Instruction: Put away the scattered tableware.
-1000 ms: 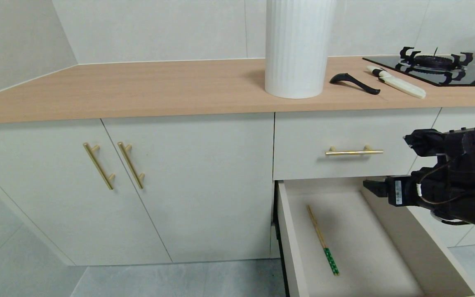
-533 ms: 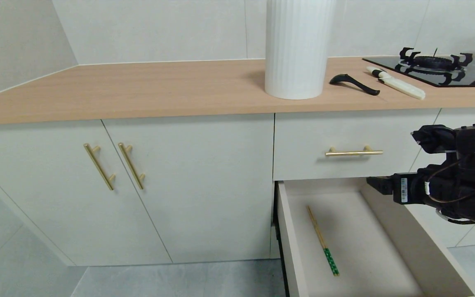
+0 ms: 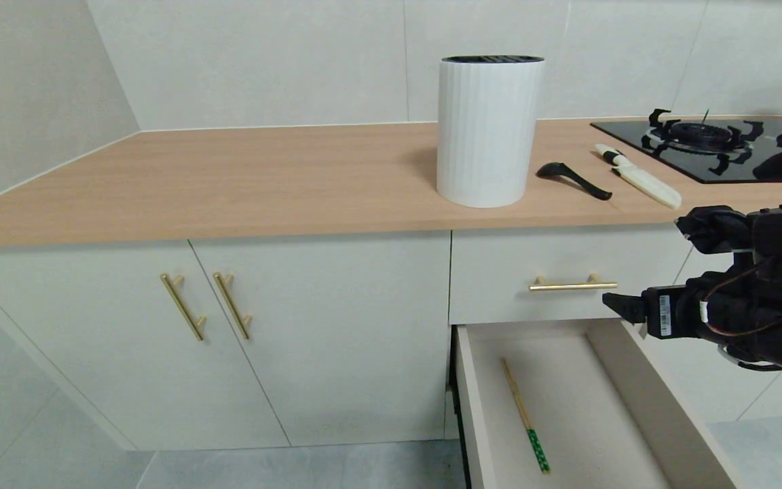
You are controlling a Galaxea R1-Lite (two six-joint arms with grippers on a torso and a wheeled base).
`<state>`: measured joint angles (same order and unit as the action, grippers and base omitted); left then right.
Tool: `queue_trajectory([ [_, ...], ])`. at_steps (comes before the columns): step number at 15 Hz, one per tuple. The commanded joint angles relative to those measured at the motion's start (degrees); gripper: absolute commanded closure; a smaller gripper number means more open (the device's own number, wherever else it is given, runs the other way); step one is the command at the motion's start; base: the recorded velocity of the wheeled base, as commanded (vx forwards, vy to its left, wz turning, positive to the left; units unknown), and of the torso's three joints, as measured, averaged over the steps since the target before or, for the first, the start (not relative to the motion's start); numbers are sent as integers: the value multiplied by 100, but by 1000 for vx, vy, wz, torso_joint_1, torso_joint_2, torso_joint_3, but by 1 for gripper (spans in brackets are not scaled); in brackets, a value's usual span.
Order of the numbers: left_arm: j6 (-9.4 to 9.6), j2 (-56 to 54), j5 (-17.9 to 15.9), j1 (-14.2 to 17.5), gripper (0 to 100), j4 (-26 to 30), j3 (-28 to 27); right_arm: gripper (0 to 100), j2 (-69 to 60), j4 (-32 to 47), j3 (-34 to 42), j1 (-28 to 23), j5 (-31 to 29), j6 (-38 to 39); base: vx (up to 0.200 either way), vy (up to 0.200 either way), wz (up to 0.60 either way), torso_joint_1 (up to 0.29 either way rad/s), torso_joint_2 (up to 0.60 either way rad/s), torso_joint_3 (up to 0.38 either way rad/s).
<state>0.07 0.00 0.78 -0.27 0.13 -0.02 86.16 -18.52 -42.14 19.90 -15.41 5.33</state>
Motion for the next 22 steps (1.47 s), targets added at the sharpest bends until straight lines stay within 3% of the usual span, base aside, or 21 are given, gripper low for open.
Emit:
queue_trajectory([
  [1,1,0,1,0,0,-5,2,0,41,-3,13,6,-6,-5,0,0,0,173,-481,-290],
  [16,1,0,1,0,0,-5,2,0,190,-3,48,6,3,-5,0,0,0,205,-487,-279],
  [21,1,0,1,0,0,-5,2,0,392,-152,-4,23,47,-172,0,0,0,43,-88,-51],
  [22,1,0,1,0,0,-5,2,0,612,-539,-119,14,56,-243,0,0,0,0,0,0],
])
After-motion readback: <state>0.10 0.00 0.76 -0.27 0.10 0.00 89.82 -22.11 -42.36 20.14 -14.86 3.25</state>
